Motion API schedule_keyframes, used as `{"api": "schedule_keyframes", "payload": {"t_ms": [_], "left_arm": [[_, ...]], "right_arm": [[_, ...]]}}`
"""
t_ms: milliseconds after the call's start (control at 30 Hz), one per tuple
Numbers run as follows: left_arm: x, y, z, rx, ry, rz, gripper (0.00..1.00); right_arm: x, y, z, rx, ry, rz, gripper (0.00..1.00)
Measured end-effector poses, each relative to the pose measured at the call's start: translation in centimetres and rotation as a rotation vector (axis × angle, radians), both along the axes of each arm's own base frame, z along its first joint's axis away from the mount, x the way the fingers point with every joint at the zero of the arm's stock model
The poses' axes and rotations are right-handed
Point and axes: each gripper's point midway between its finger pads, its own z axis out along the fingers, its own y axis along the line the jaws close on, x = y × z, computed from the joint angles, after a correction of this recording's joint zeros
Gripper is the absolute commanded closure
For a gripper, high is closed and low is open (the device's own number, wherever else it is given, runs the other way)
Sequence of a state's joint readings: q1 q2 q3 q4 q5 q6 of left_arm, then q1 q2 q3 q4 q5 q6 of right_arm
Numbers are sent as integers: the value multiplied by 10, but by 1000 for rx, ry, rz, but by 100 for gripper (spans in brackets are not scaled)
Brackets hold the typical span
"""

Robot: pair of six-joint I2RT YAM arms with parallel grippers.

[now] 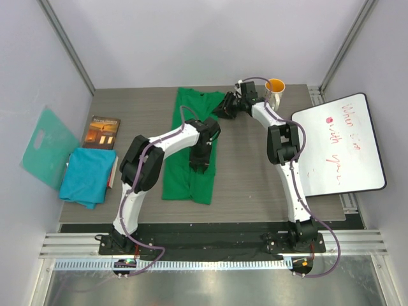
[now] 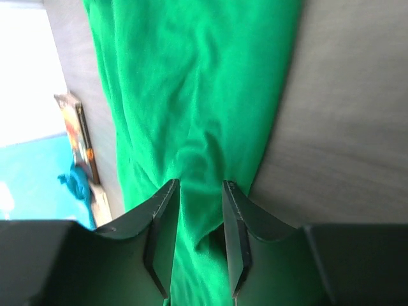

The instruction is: Fold and stack the t-shirts

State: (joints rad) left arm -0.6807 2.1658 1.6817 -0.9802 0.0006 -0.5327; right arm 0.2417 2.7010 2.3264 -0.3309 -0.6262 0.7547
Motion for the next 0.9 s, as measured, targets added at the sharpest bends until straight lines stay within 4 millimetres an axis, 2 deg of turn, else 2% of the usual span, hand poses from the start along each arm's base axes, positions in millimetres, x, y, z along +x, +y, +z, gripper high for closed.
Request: {"api": "schedule_keyframes", "payload": {"t_ms": [133, 233, 333, 467, 567, 633, 700, 767, 833, 900], "left_arm": [[2, 6, 4, 0, -47, 13, 61], [4, 12, 12, -2, -80, 24, 59], [10, 16, 34, -45, -125, 44, 59], [28, 24, 75, -132, -214, 89, 58], [38, 40, 98, -176, -270, 132, 58], [39, 58, 103, -203, -287, 168, 57], [31, 84, 96, -198, -265, 216, 51], [22, 107, 80, -172, -228, 258, 49], [9, 126, 59, -139, -176, 292, 46], [-11, 134, 39, -113, -116, 302, 46]], "right_arm": [[-17, 10, 10, 29, 16, 47, 60], [-26, 19, 28, 72, 4, 88, 60], [-38, 28, 57, 125, -14, 118, 60], [-50, 32, 111, 193, -73, 147, 60], [-70, 30, 150, 227, -116, 169, 60], [-87, 26, 164, 232, -118, 178, 60], [-110, 20, 169, 230, -108, 186, 62], [-131, 14, 161, 211, -82, 196, 63], [-155, 6, 141, 169, -24, 206, 63], [-184, -5, 112, 109, 53, 220, 61]]}}
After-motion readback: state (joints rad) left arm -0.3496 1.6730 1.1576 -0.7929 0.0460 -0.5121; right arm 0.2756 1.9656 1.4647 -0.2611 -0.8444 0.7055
